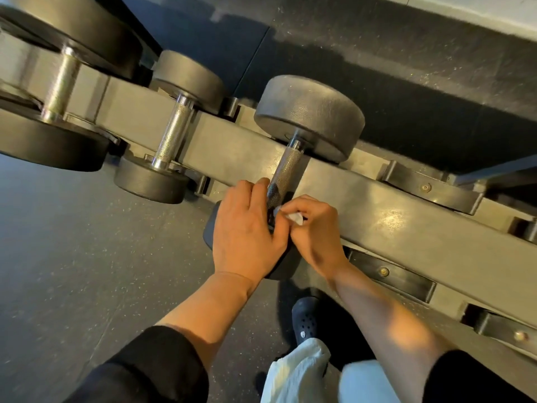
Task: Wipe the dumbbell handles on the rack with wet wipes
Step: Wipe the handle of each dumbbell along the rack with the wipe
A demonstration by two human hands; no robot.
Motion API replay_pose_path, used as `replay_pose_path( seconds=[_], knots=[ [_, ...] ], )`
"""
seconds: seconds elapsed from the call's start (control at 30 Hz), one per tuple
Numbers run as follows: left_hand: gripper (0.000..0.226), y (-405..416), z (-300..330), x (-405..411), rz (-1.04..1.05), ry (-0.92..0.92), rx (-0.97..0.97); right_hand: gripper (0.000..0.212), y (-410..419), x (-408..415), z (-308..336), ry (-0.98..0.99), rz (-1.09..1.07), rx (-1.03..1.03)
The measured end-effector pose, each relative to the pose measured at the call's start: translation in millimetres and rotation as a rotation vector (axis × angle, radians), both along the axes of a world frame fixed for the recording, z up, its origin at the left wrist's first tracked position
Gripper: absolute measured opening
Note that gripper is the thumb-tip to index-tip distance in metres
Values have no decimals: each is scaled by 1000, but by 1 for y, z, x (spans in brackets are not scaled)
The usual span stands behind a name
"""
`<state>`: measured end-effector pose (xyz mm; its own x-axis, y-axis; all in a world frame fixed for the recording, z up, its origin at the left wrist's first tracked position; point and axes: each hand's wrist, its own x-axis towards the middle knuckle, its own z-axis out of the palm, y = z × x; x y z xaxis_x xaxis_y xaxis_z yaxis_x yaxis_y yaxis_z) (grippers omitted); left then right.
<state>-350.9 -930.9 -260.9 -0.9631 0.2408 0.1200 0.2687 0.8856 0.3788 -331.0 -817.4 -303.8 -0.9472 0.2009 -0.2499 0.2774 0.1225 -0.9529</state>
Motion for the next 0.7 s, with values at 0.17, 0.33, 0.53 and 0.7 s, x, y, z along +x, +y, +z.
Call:
replay_pose_path(
  seconds=[0.17, 0.33, 0.53, 0.7],
  knots=[
    [47, -1, 2, 0, 25, -24, -33, 18, 17, -24, 4, 276, -251, 312],
    [50, 0, 1, 0, 92, -40, -45, 20, 14, -39, 2, 413, -208, 388],
    [50, 1, 1, -1, 99, -18, -32, 18, 11, -28, -1, 356, 54, 335],
    [51, 4, 3, 0, 139, -17, -59, 15, 9, -7, 0, 208, 315, 205]
  ],
)
